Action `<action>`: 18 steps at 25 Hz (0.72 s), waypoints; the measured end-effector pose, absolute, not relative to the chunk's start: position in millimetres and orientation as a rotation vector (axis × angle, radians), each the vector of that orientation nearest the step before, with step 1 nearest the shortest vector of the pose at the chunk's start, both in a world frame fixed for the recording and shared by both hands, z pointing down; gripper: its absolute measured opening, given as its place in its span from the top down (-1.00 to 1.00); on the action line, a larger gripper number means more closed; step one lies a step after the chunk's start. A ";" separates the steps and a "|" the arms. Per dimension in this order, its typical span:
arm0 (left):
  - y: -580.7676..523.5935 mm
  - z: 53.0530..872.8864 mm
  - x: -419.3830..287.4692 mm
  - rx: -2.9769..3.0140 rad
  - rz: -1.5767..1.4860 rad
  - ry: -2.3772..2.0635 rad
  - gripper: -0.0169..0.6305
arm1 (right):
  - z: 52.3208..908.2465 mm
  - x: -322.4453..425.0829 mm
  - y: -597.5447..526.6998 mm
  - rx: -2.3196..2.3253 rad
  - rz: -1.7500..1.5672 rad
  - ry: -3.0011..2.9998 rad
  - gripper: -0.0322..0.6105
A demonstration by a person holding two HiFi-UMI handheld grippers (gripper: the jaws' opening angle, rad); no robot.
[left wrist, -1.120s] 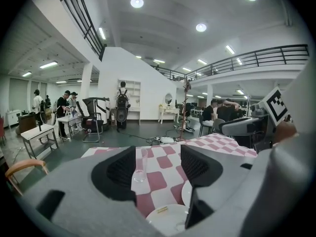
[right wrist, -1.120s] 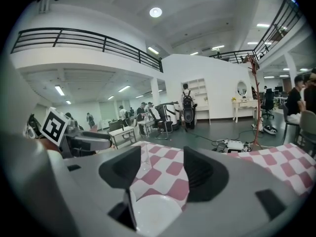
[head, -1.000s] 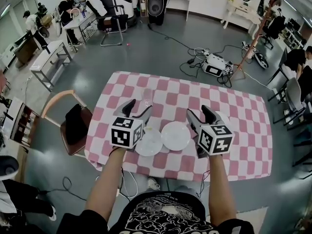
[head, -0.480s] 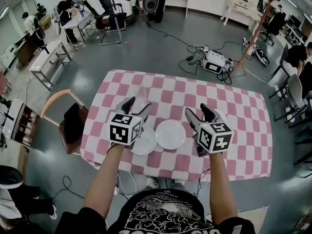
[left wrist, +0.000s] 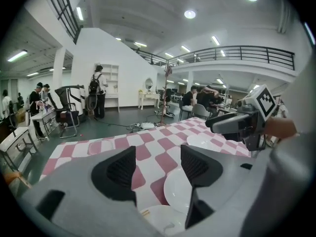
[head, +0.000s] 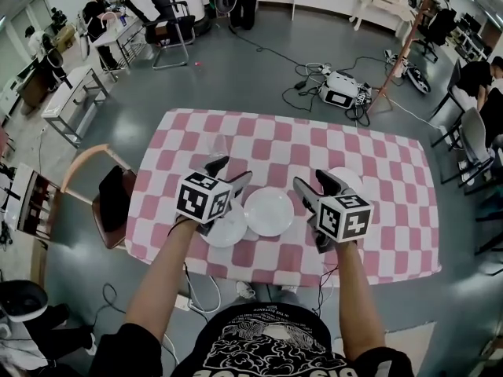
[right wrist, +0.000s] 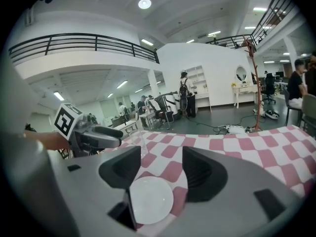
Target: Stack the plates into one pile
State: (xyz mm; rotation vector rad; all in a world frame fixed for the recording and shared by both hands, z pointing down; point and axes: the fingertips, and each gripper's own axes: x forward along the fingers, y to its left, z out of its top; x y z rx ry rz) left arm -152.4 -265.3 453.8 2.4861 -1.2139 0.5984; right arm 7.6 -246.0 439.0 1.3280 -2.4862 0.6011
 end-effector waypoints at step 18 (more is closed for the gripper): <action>-245.7 542.0 -107.0 2.470 0.891 -0.613 0.04 | 526.9 10.9 -207.1 1.340 0.998 -2.364 0.07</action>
